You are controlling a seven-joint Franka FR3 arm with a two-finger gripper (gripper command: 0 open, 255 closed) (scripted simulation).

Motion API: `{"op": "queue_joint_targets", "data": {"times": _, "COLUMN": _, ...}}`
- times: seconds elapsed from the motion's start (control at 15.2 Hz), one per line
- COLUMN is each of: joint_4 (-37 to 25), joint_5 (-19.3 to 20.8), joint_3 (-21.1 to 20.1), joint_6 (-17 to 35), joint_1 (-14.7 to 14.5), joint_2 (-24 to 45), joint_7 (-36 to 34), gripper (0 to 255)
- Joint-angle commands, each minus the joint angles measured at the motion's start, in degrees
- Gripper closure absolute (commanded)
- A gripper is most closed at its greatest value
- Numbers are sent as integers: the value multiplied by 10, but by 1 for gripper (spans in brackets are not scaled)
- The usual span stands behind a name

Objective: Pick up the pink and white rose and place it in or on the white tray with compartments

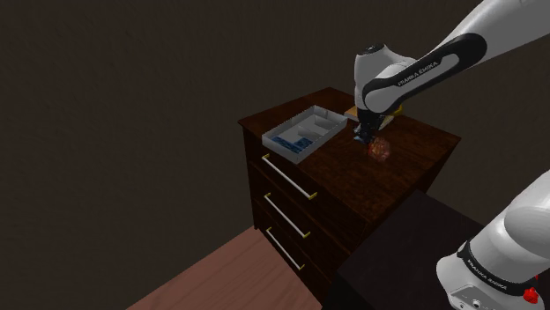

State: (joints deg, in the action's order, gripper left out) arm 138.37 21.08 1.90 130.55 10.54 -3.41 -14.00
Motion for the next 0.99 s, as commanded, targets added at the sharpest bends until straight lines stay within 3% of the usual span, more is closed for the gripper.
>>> {"op": "queue_joint_targets", "data": {"times": 0.0, "joint_4": 1, "joint_5": 0, "joint_3": 0, "joint_6": -1, "joint_1": 0, "joint_2": 0, "joint_7": 0, "gripper": 255}}
{"op": "queue_joint_targets", "data": {"times": 0.2, "joint_4": 1, "joint_5": 0, "joint_3": 0, "joint_6": 0, "joint_1": 0, "joint_2": 0, "joint_7": 0, "gripper": 255}}
{"op": "queue_joint_targets", "data": {"times": 0.26, "joint_4": 1, "joint_5": 0, "joint_3": 0, "joint_6": 0, "joint_1": 0, "joint_2": 0, "joint_7": 0, "gripper": 0}}
{"op": "queue_joint_targets", "data": {"times": 0.4, "joint_4": 132, "joint_5": -46, "joint_3": 55, "joint_6": 143, "joint_1": -10, "joint_2": -121, "joint_7": 307, "gripper": 0}}
{"op": "queue_joint_targets", "data": {"times": 0.46, "joint_4": 79, "joint_5": -24, "joint_3": 30, "joint_6": 79, "joint_1": -4, "joint_2": -72, "joint_7": 112, "gripper": 0}}
{"op": "queue_joint_targets", "data": {"times": 0.53, "joint_4": 79, "joint_5": -26, "joint_3": 23, "joint_6": 80, "joint_1": 3, "joint_2": -72, "joint_7": 113, "gripper": 0}}
{"op": "queue_joint_targets", "data": {"times": 0.66, "joint_4": 137, "joint_5": -121, "joint_3": 88, "joint_6": 137, "joint_1": -5, "joint_2": -147, "joint_7": 298, "gripper": 0}}
{"op": "queue_joint_targets", "data": {"times": 0.79, "joint_4": 167, "joint_5": -211, "joint_3": 187, "joint_6": 154, "joint_1": -43, "joint_2": -203, "joint_7": 481, "gripper": 0}}
{"op": "queue_joint_targets", "data": {"times": 0.92, "joint_4": 170, "joint_5": -214, "joint_3": 198, "joint_6": 174, "joint_1": -55, "joint_2": -187, "joint_7": 483, "gripper": 0}}
